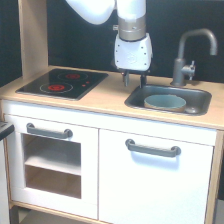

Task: Place the pot in the sink

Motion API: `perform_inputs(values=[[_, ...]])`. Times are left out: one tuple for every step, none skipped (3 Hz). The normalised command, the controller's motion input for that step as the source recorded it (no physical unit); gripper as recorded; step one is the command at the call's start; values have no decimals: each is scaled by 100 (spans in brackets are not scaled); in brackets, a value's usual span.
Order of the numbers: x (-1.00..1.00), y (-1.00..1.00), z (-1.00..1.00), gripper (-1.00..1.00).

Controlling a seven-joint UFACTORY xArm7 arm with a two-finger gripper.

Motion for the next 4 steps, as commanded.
perform_inputs(values=[[-26, -8, 26, 99], [-29, -9, 26, 99], [-28, -9, 25, 99], [-28, -8, 25, 99]])
